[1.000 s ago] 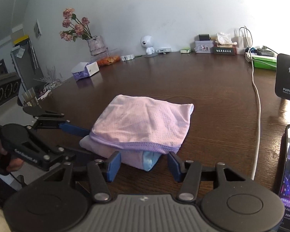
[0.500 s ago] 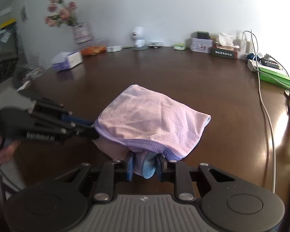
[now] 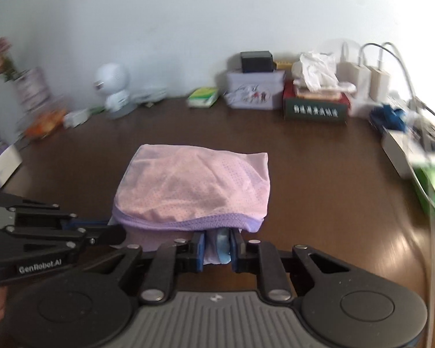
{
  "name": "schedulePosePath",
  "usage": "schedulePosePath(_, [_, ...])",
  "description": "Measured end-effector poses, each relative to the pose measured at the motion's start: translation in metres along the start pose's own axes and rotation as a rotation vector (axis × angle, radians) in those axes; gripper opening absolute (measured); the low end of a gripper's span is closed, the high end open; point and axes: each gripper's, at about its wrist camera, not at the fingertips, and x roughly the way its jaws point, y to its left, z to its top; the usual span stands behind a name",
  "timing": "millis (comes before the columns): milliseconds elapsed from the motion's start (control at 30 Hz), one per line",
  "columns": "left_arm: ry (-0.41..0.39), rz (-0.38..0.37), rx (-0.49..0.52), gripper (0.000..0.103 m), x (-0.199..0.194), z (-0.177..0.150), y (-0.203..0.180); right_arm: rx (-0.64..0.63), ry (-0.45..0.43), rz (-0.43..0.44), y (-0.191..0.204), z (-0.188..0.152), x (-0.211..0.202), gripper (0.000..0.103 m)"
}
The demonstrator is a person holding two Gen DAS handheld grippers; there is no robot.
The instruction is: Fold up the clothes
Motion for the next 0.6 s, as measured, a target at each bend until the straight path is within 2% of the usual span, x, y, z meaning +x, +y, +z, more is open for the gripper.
schedulePosePath(100, [-0.019,0.014,-0.030,0.006,0.028,0.027,0.019,0.026,-0.028,-0.014,-0.010,0.032,0.037,0.016])
schedulePosePath(267, [-0.054,0.025,-0.038,0.006,0.048,0.044,0.032,0.058,-0.041,-0.014,-0.026,0.062,0.074,0.017])
schedulePosePath(300, [-0.064,0.042,-0.044,0.010,0.050,0.045,0.034,0.076,-0.040,-0.010,-0.029,0.065,0.077,0.018])
schedulePosePath(400, [-0.099,0.148,-0.064,0.039,0.043,0.038,0.034,0.069,-0.060,0.000,-0.031,0.061,0.070,0.030])
schedulePosePath(467, [-0.092,0.150,-0.074,0.039,0.028,0.026,0.033,0.068,-0.062,-0.007,-0.030,0.055,0.055,0.053])
schedulePosePath(500, [-0.079,0.131,-0.083,0.040,0.019,0.020,0.032,0.063,-0.063,-0.022,-0.028,0.049,0.044,0.055])
schedulePosePath(567, [-0.062,0.117,-0.071,0.046,-0.009,0.002,0.022,0.017,-0.073,-0.049,-0.017,0.037,0.017,0.055])
schedulePosePath(600, [-0.055,0.114,-0.061,0.056,-0.023,-0.008,0.016,-0.006,-0.079,-0.063,-0.012,0.031,0.003,0.055])
